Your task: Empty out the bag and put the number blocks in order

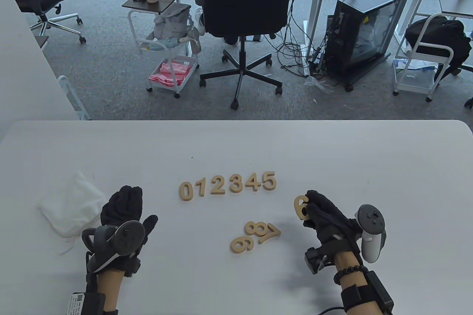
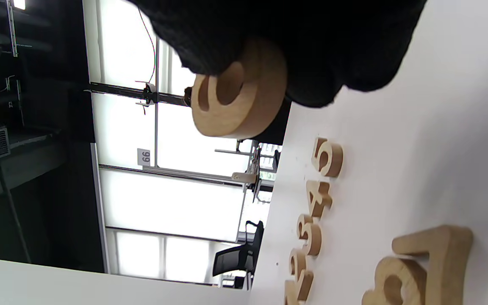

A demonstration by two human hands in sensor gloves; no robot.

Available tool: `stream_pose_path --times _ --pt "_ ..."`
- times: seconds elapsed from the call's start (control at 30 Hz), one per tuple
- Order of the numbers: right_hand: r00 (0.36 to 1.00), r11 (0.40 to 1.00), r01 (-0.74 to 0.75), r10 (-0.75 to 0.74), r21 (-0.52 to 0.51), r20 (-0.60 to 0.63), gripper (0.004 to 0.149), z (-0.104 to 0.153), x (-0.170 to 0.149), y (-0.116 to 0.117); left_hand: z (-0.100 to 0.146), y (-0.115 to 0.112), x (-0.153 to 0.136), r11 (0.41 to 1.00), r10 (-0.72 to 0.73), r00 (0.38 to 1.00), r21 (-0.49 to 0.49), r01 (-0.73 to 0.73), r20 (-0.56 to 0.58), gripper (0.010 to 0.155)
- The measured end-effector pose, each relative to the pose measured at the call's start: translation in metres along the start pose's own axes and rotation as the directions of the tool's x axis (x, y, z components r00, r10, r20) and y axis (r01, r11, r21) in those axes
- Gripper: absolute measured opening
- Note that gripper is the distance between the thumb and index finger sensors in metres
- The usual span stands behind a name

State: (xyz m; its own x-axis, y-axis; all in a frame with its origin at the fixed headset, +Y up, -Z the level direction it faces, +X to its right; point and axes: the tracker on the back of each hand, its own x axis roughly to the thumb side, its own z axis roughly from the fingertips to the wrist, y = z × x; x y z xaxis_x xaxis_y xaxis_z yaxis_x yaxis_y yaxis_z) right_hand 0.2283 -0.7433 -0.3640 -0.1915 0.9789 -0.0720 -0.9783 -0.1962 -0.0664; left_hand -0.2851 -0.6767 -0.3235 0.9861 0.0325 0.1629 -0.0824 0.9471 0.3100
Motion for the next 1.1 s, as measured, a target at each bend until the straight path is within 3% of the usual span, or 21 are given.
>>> stream_pose_path --times 0.13,0.3,0.5,0.63,0.83,0.97,1.1 --pt "0.991 0.986 -0.137 0.137 -0.093 -0.009 0.048 -0.014 0.013 -0.001 0.000 0.001 0.001 1.000 -0.007 1.000 0.005 0.007 0.004 0.083" --pt "0.950 0.940 -0.312 0.308 -0.136 -0.050 0.051 -0.046 0.034 0.011 0.001 0.001 0.001 1.000 -0.003 1.000 0.011 0.003 0.003 0.083" --pt "0.836 0.821 -0.549 0.537 -0.160 -0.114 0.053 -0.090 0.047 0.039 0.001 0.001 0.000 1.000 -0.001 1.000 0.015 0.001 -0.003 0.083" --pt "0.724 0.707 -0.690 0.668 -0.157 -0.172 0.052 -0.112 0.041 0.056 0.001 0.002 -0.001 1.000 0.003 1.000 0.019 -0.003 -0.008 0.083" --pt "0.663 0.658 -0.745 0.711 -0.113 -0.234 0.051 -0.132 0.026 0.080 0.002 0.002 -0.003 1.000 0.011 1.000 0.020 -0.011 -0.014 0.083" --pt "0.584 0.576 -0.809 0.769 -0.113 -0.261 0.051 -0.140 0.021 0.087 0.002 0.003 -0.003 1.000 0.010 1.000 0.020 -0.010 -0.013 0.083" --pt "0.559 0.549 -0.827 0.776 -0.124 -0.292 0.050 -0.145 0.016 0.091 0.002 0.003 -0.003 1.000 0.011 1.000 0.019 -0.010 -0.012 0.083"
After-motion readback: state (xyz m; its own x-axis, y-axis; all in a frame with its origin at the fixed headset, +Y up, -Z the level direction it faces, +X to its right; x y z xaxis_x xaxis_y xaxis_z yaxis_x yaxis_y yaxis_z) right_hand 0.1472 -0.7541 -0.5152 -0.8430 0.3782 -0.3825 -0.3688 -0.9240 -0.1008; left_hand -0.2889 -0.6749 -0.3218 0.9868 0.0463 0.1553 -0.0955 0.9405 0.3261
